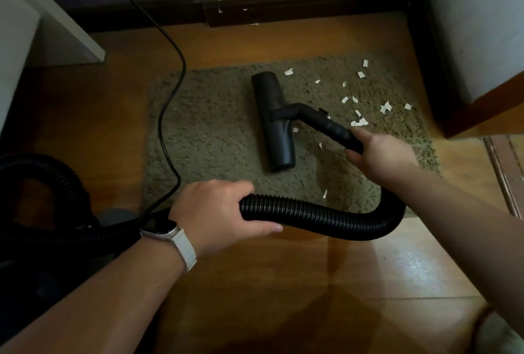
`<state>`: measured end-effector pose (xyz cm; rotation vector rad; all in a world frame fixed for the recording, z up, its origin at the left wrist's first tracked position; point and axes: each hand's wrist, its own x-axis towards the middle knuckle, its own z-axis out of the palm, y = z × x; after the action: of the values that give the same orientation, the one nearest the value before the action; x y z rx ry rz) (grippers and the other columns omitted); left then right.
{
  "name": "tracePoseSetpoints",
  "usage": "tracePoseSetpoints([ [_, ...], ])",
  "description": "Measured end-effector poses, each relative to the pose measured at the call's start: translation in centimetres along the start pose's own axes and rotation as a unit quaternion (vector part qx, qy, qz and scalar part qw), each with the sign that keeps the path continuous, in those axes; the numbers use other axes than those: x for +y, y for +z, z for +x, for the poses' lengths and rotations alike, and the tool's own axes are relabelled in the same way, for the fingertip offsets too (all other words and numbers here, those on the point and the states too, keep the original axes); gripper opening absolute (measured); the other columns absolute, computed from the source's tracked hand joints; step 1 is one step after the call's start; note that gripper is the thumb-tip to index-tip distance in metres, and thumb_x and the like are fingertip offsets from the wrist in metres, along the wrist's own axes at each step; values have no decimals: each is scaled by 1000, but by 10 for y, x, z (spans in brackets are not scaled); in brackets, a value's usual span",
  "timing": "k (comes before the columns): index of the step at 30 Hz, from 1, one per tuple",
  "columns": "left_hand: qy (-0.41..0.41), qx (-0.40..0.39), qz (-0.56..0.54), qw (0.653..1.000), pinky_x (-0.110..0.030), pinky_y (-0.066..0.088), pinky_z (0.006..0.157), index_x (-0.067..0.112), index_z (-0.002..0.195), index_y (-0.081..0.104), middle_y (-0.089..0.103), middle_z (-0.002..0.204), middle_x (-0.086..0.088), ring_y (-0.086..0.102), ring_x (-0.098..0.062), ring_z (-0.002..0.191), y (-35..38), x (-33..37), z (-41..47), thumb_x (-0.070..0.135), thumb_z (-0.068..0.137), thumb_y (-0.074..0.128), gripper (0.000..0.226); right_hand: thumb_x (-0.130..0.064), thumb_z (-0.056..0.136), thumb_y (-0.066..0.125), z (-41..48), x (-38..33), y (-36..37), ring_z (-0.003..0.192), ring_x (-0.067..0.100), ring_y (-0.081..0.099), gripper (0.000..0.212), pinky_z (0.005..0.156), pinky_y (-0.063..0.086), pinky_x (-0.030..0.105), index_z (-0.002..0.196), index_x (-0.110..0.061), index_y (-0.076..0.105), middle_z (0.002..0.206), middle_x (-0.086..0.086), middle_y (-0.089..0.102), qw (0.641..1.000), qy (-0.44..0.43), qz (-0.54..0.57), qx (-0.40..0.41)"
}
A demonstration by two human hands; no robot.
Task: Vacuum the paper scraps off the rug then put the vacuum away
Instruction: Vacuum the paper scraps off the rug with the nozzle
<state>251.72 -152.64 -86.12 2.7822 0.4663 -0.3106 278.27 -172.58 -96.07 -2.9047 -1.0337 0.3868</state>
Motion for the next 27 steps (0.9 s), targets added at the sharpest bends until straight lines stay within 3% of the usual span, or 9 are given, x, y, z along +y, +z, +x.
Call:
tracePoseSetpoints([
  [7,-8,-5,14,1000,-19,34,47,35,73,51,51,57,15,48,5,54,0,-7,-5,100,60,28,71,-44,95,52,14,-28,0,62,19,52,29,46,29,24,122,-35,50,72,-7,53,998,-44,-23,-40],
  [14,-6,-4,2,1000,-20,39,49,35,76,54,51,57,15,50,5,56,1,-4,-2,101,60,28,72,-42,92,57,18,2,-2,54,9,49,22,44,30,21,113,-36,54,68,-9,53,999,8,-20,-24],
  [18,3,-8,3,1000,-17,36,50,35,77,53,51,58,16,48,6,56,3,2,2,100,60,27,73,-43,90,59,10,28,4,54,8,49,32,44,35,21,121,-40,52,67,-12,51,998,63,10,-14],
  [27,5,-12,2,1000,-19,43,52,34,76,55,53,59,14,51,3,57,2,-5,-3,100,60,27,73,-46,92,59,6,5,21,57,12,50,33,47,36,23,123,-39,52,69,-14,49,998,34,46,-23],
])
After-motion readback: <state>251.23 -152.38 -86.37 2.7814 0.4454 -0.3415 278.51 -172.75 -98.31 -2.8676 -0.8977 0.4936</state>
